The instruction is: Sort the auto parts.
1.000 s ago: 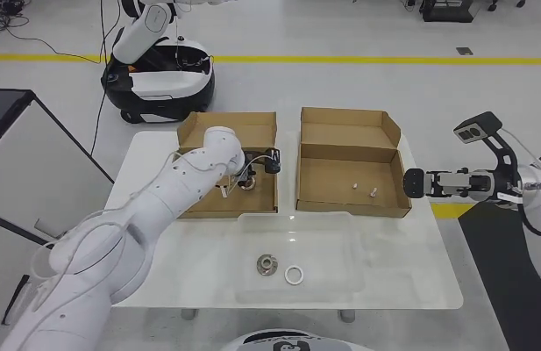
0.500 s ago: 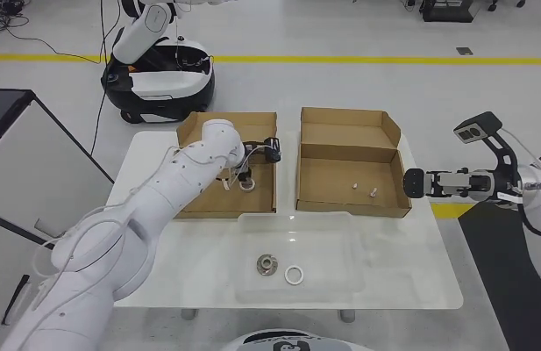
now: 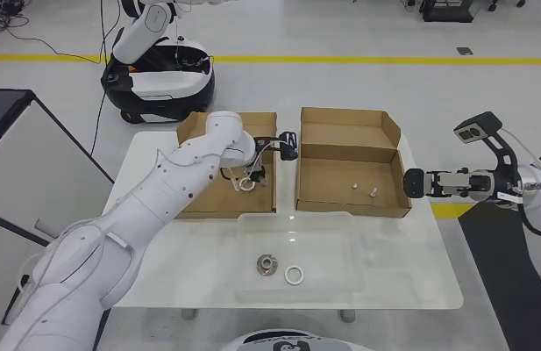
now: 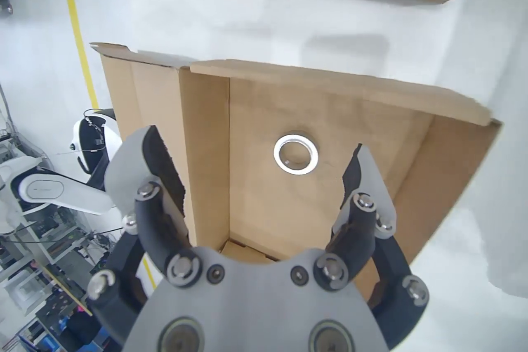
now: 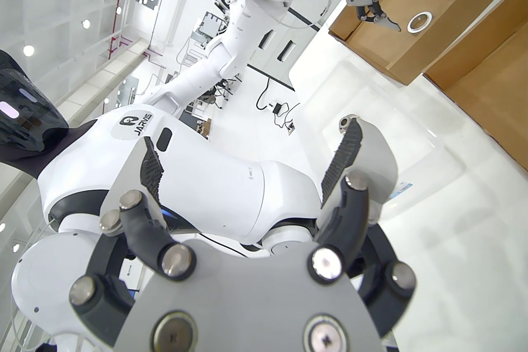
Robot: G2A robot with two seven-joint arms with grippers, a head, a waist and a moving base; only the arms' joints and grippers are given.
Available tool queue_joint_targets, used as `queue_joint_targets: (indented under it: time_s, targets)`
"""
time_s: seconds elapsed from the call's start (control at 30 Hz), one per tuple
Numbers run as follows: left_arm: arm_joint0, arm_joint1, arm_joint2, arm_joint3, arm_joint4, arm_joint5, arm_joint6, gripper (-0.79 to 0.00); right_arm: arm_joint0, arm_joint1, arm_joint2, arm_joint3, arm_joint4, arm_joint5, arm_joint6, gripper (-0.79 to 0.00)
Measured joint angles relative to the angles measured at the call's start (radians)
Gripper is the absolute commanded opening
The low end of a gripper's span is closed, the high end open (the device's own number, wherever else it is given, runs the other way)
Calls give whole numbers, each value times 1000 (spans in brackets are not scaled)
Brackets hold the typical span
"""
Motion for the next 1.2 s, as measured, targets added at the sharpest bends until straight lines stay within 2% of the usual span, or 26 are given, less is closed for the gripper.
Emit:
queue_joint_targets:
  time_s: [0.1,0.2,0.37,0.5,0.77,1.0,1.2]
  targets:
    - [19,24,-9,-134,-39,39,-65,0,0,0,0,0,0,0,0,0]
    - [18,47,30,-239,-97,81,-106,0,0,0,0,0,0,0,0,0]
    - [5,80,117,-370,-241,162,-186,0,0,0,0,0,0,0,0,0]
    - [11,97,156,-441,-332,212,-236,0,0,0,0,0,0,0,0,0]
    - [59,107,179,-529,-419,280,-285,0,0,0,0,0,0,0,0,0]
    - [102,99,185,-541,-456,346,-250,0,0,0,0,0,0,0,0,0]
    - [102,99,185,-542,-454,346,-249,0,0,0,0,0,0,0,0,0]
